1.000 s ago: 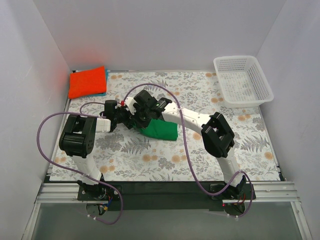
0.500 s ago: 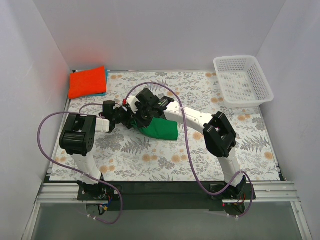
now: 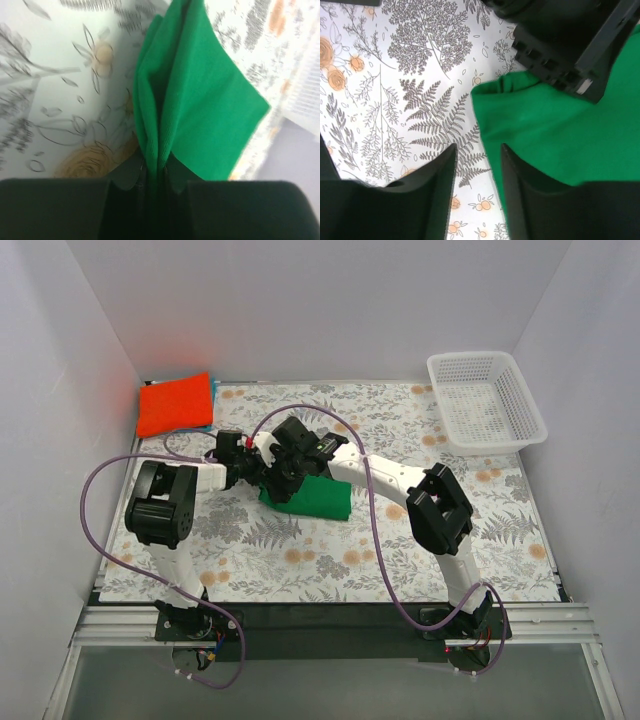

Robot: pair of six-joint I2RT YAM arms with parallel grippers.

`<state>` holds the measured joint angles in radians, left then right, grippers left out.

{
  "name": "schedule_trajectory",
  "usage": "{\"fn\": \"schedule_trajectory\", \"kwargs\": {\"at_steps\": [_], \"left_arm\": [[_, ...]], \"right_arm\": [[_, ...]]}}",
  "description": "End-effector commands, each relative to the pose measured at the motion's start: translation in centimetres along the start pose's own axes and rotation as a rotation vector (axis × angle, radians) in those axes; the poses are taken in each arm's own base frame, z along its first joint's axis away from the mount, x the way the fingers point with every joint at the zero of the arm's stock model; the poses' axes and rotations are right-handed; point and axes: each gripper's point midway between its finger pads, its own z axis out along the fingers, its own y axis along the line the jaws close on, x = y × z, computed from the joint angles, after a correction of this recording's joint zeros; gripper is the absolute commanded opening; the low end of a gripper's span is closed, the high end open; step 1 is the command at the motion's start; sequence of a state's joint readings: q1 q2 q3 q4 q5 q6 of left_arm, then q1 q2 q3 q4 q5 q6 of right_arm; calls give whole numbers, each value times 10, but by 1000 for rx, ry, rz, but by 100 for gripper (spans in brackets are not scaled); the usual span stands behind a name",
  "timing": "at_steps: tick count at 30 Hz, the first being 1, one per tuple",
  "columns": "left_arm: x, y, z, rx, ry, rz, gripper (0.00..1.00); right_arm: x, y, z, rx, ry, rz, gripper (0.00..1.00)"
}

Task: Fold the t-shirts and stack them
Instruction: Neatly place the folded tshirt to the corner

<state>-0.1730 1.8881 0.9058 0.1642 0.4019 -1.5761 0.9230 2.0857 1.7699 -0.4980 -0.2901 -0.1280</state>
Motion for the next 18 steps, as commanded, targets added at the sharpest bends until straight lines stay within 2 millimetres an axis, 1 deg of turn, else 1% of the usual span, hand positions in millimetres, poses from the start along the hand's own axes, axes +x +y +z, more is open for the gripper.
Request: {"fn": "schedule_trajectory", "kwargs": {"at_steps": [1, 2, 3, 4, 5, 6, 7, 8, 9, 11, 12, 15, 16, 17, 18], "left_arm": [[-24, 36, -9, -239, -78, 163, 0], [-31, 34, -12, -253, -100, 196, 0], [-34, 38, -16, -281, -105, 221, 0], [-41, 37, -21, -301, -131, 281, 0], [-45, 38, -24, -310, -139, 309, 0], [-50, 35, -27, -319, -151, 338, 0], [-58, 33, -30, -330, -164, 386, 0], [-65, 33, -33, -353, -174, 411, 0], [-80, 19, -35, -341, -205, 443, 0], [-97, 9, -38, -342, -218, 547, 0], [-114, -9, -41, -319, -253, 588, 0], [-143, -20, -41, -322, -280, 708, 0], [-164, -35, -45, -311, -325, 725, 0], [-171, -32, -40, -323, -312, 749, 0], [-184, -32, -42, -333, -329, 750, 0]], "right_arm": [[-35, -3, -33, 37, -105, -16, 61], [-33, -6, -36, 45, -103, -11, 65], [-31, -14, -40, 60, -104, -1, 68], [-34, -16, -50, 70, -120, -9, 82], [-28, -20, -53, 76, -112, -2, 92], [-27, -27, -61, 84, -118, -1, 98], [-31, -28, -73, 93, -139, -13, 98], [-29, -31, -78, 104, -140, -21, 98], [-26, -39, -88, 125, -146, -12, 98], [-20, -47, -96, 144, -146, 2, 98], [-13, -54, -103, 157, -144, 20, 98], [-1, -66, -113, 182, -136, 39, 98], [5, -67, -115, 184, -129, 46, 98], [9, -69, -116, 187, -126, 51, 98], [11, -73, -120, 194, -128, 60, 98]]}}
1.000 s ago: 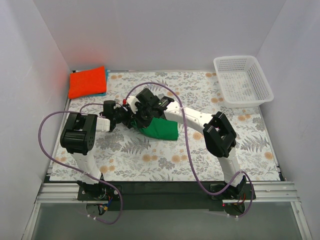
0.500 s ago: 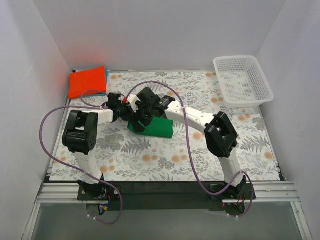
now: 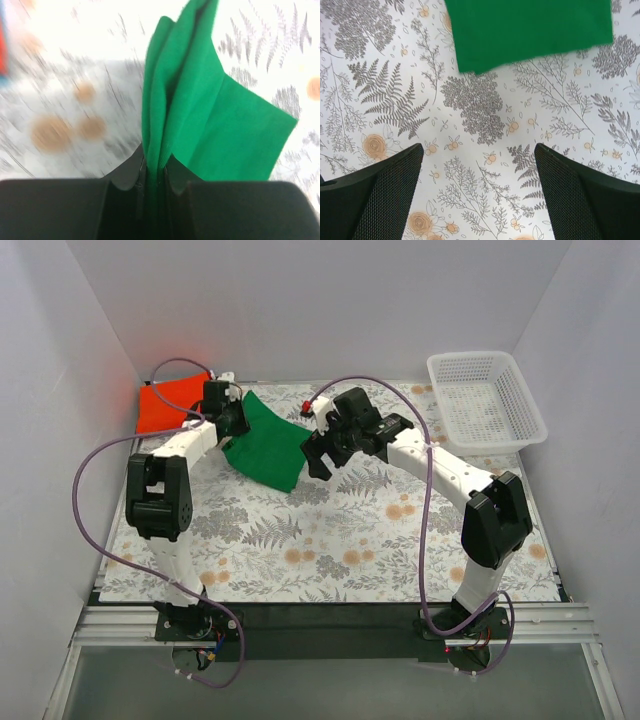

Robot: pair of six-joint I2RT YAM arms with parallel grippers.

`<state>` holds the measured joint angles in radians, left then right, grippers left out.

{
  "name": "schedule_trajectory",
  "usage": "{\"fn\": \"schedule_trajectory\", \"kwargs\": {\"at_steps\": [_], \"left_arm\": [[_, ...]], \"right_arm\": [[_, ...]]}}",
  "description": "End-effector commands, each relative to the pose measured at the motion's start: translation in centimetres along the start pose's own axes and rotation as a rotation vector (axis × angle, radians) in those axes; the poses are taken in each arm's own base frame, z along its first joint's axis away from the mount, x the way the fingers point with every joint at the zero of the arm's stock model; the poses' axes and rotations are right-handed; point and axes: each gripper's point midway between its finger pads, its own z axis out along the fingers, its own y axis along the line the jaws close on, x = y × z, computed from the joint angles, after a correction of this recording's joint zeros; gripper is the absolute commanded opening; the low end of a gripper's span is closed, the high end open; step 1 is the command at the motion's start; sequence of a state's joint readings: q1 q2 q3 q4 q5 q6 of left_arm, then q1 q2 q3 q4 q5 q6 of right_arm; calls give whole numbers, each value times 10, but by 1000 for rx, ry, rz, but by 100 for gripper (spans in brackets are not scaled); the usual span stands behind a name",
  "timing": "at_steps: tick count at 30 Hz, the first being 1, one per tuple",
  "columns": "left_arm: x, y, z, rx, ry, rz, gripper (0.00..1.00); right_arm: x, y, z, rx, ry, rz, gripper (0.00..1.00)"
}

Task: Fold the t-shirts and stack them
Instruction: Neatly place the folded tshirt to the corner

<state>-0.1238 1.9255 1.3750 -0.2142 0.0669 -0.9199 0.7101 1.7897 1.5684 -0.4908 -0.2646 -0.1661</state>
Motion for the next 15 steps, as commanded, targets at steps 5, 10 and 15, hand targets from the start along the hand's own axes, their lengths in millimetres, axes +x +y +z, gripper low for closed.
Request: {"fn": "schedule_trajectory", "kwargs": {"at_steps": [5, 10, 15], "left_arm": [[-101, 38, 9, -89, -163, 157, 0], [-143, 65, 9, -158, -244, 194, 0], [-191, 104, -9, -212, -337, 220, 0]], "right_arm": [[14, -11, -9, 11, 7, 4, 98], [17, -12, -8, 4, 12, 16, 98], [19, -13, -8, 6, 15, 18, 98]]}}
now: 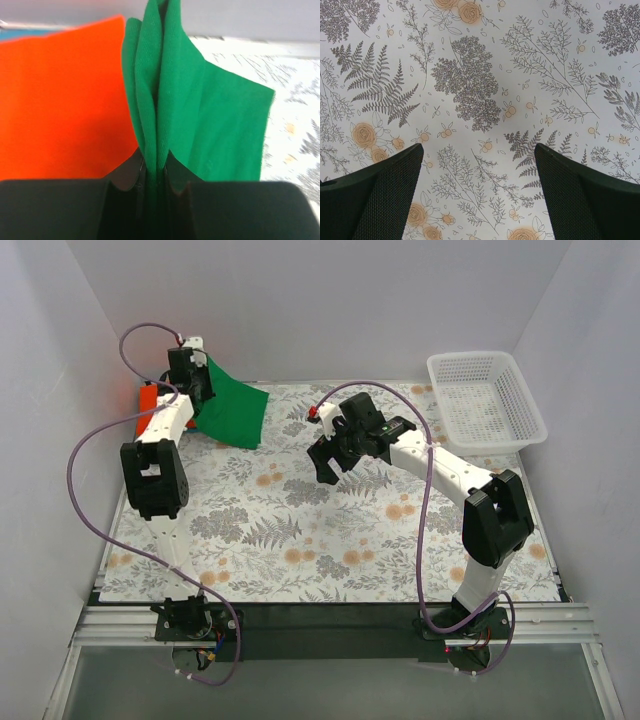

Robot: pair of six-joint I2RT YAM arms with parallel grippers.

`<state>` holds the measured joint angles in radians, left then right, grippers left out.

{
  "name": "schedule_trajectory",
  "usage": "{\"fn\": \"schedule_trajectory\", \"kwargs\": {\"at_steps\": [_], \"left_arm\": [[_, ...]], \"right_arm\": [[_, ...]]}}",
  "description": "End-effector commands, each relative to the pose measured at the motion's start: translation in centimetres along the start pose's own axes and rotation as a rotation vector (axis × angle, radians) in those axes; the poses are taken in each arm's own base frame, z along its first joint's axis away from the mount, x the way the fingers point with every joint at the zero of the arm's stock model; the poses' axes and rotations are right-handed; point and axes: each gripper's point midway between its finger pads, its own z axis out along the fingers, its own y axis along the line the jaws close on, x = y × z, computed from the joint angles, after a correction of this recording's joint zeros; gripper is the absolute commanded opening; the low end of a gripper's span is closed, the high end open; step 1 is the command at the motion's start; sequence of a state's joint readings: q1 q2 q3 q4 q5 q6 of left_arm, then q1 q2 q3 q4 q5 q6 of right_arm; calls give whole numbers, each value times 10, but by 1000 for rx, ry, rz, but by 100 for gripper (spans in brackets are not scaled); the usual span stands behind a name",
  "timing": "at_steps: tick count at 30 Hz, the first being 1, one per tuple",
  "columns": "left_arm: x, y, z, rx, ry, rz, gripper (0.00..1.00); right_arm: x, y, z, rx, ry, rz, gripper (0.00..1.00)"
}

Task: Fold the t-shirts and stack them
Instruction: Neatly place the folded tshirt to the corner

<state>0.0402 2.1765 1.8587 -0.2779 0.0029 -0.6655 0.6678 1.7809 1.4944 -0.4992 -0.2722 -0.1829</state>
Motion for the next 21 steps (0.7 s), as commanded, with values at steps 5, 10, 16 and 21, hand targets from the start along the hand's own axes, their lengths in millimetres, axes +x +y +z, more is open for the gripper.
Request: {"fn": "schedule_trajectory", "kwargs": {"at_steps": [5, 10, 16, 21], "left_arm": [[-82, 37, -26, -59, -184, 119, 0], [-101, 39, -35, -67, -230, 156, 0], [-134, 33, -50, -46, -307, 188, 0], [-151, 29, -64, -29, -345, 202, 0]], "right_arm": [[-11, 1, -8, -3, -41, -14, 98], [-11, 1, -8, -4, -42, -9, 98], [-10, 1, -7, -2, -40, -8, 98], [-11, 1, -6, -2, -40, -1, 98]]}}
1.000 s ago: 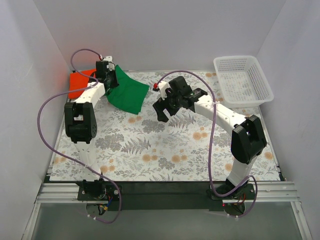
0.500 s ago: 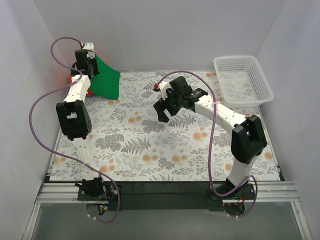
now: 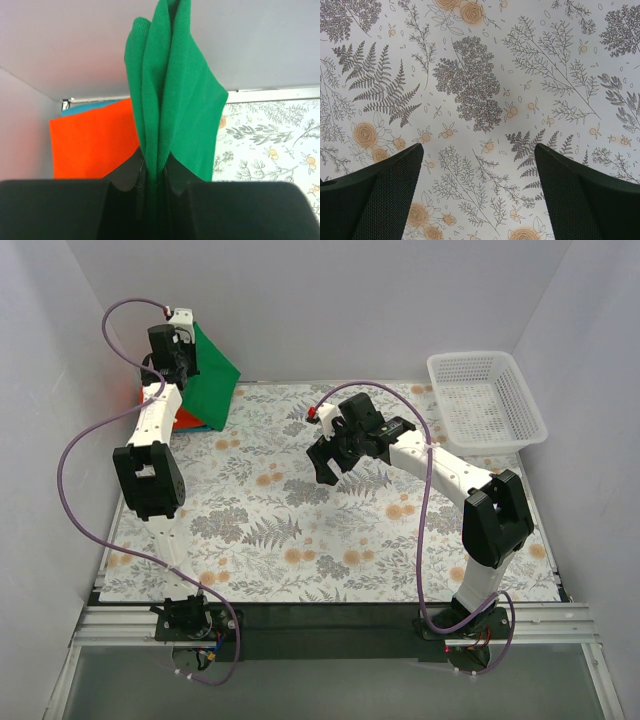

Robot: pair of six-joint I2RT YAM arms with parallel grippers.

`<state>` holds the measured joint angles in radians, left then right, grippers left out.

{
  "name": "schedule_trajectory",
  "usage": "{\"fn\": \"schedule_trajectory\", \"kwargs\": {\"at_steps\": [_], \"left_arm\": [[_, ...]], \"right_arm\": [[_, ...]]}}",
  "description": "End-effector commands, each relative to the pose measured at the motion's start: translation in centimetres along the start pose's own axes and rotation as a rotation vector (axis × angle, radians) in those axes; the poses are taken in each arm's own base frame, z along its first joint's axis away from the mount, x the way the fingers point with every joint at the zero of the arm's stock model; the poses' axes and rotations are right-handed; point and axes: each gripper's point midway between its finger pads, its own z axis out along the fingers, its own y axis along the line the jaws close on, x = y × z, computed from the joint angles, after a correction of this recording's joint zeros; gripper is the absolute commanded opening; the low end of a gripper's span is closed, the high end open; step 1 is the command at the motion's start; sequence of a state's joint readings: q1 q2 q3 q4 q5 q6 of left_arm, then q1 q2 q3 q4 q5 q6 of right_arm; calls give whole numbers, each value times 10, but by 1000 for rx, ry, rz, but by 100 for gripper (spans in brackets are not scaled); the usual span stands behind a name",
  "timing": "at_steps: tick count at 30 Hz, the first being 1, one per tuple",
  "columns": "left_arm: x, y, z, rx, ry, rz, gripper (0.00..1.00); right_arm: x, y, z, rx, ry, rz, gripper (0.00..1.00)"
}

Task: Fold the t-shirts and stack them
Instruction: Neatly place the folded tshirt to the corner

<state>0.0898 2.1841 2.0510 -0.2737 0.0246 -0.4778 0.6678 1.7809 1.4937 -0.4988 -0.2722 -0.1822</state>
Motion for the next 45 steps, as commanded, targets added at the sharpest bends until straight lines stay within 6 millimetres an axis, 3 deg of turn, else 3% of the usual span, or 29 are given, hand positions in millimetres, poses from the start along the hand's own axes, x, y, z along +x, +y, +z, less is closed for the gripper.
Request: {"fn": "schedule_trajectory", "kwargs": {"at_steps": [1, 22, 34, 45], "left_arm": [[-73, 9, -34, -4, -161, 35, 0], [-92, -2, -73, 61, -183, 32, 0], [-67, -2, -62, 51, -129, 41, 0], [-58, 22, -40, -2, -121, 102, 0]], "right_arm": [[-12, 0, -6, -3, -40, -1, 98], [-10, 0, 1, -12, -27, 17, 98], [-7, 0, 4, -14, -17, 22, 98], [-4, 1, 6, -20, -8, 27, 98]]}}
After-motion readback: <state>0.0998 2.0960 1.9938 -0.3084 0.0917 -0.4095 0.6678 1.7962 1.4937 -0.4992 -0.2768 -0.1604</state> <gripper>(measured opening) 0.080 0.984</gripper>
